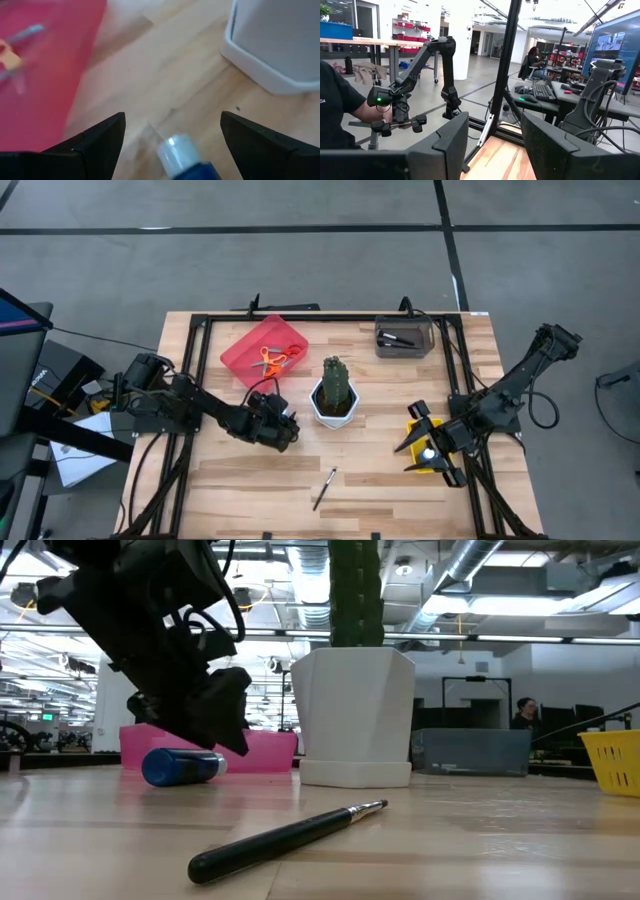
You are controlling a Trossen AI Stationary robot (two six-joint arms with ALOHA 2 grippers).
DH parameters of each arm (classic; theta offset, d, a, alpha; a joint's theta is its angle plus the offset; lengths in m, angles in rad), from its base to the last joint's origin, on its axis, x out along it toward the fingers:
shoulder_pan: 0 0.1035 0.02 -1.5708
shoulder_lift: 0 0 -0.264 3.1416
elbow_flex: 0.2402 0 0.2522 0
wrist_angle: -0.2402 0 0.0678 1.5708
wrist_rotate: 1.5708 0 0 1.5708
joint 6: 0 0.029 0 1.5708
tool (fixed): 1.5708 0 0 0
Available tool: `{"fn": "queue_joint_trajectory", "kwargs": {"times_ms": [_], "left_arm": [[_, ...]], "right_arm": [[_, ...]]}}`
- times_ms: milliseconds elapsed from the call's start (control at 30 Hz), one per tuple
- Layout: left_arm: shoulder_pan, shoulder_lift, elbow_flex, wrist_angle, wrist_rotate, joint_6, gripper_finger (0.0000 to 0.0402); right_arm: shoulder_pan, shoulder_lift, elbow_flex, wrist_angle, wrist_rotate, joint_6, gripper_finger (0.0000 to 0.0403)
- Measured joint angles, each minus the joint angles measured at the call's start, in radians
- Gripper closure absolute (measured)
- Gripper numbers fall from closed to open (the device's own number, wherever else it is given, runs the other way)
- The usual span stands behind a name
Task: Pick & Place Paint Supplies
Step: Put the blue paint bottle into the yellow bin
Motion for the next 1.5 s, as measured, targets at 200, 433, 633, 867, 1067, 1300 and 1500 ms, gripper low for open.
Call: {"fn": "queue_joint_trajectory", "kwargs": {"times_ms": [200, 433, 633, 867, 1067, 1300, 1500], "left_arm": [[0.004, 0.0, 0.0, -0.014, 0.084, 0.0, 0.0082], [0.005, 0.0, 0.0, -0.023, 0.24, 0.068, 0.0082], [-0.015, 0.0, 0.0, -0.003, 0.283, 0.155, 0.0082], [-0.055, 0.0, 0.0, 0.097, 0.369, 0.318, 0.0082], [-0.106, 0.0, 0.0, 0.189, 0.417, 0.448, 0.0082], [-0.157, 0.0, 0.0, 0.193, 0.45, 0.456, 0.0082], [-0.202, 0.0, 0.001, 0.113, 0.464, 0.395, 0.0082]], "right_arm": [[0.002, 0.0, 0.0, 0.0, 0.0, 0.0, 0.0226], [0.002, 0.0, 0.0, 0.0, 0.0, 0.0, 0.0226], [0.002, 0.0, 0.0, 0.0, 0.0, 0.0, 0.0226], [0.002, 0.0, 0.0, 0.0, 0.0, 0.0, 0.0226], [0.002, 0.0, 0.0, 0.0, 0.0, 0.0, 0.0226], [0.002, 0.0, 0.0, 0.0, -0.001, 0.0, 0.0226], [0.002, 0.0, 0.0, -0.007, -0.002, 0.0, 0.0225]]}}
